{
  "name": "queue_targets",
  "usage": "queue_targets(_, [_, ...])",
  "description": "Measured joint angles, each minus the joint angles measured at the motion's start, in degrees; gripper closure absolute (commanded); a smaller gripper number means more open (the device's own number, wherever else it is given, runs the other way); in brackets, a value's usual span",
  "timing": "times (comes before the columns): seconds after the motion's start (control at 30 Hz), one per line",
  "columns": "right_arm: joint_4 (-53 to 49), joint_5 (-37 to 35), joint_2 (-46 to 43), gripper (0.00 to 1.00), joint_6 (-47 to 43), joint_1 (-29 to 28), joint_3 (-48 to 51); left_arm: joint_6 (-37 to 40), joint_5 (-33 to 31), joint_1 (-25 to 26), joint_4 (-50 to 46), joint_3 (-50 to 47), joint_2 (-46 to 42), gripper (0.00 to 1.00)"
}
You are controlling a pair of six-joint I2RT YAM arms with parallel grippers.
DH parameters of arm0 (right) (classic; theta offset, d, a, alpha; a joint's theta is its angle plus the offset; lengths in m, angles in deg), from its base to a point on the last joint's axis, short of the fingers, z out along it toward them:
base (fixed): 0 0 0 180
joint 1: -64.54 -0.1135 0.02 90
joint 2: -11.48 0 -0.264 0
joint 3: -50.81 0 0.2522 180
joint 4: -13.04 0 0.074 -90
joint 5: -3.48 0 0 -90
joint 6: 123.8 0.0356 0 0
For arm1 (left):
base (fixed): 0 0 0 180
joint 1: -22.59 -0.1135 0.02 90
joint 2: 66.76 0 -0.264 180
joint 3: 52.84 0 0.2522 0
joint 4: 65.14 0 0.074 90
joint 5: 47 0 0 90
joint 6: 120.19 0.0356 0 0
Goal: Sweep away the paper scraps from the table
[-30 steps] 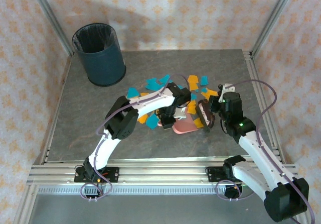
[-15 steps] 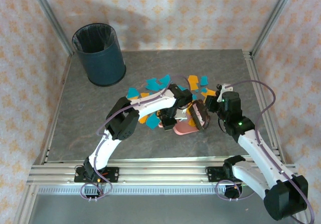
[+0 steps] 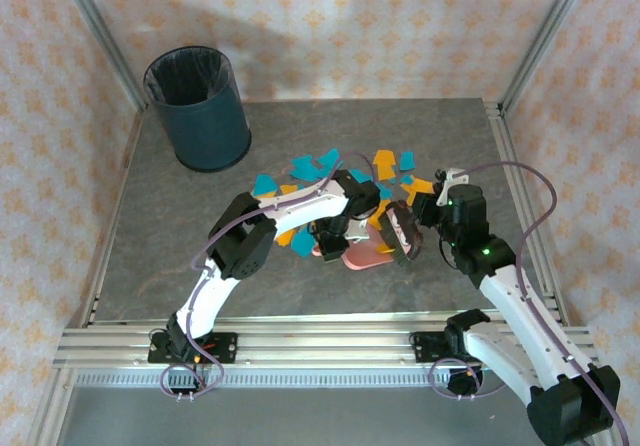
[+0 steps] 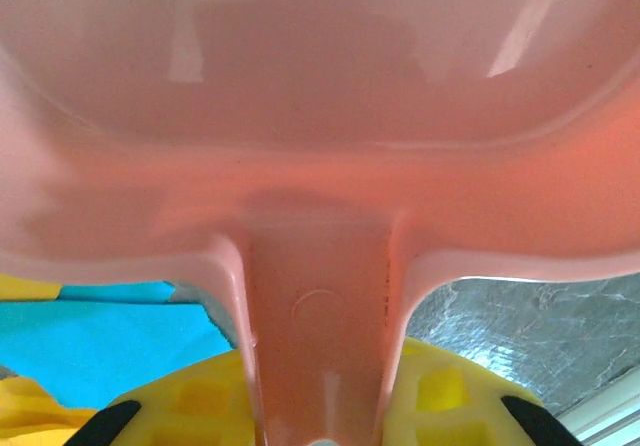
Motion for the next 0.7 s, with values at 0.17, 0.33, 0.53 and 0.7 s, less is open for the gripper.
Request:
queue_targets(0.17, [-0.17, 1.01, 0.0, 1.0, 0.0, 0.0, -0.28, -0.57, -0.83, -0.72, 0.59, -1.14, -1.31, 1.0])
queue_targets(0.33, [-0.24, 0.98, 0.59, 1.0, -0.02, 0.0, -0.39, -1.57, -1.03, -1.25, 1.03, -1.81, -2.49, 1.0])
queue_targets(0.53, [-1.25, 0.96, 1.64, 1.0, -0.46, 0.0, -0.46, -3.04, -1.4, -2.58, 2.12, -2.56, -2.86, 1.0])
queue_targets(0.7, [-1.31, 0.96, 1.62, 1.0, -0.63, 0.0, -0.46, -3.58, -1.66, -3.48, 2.78, -3.72, -3.17, 1.0])
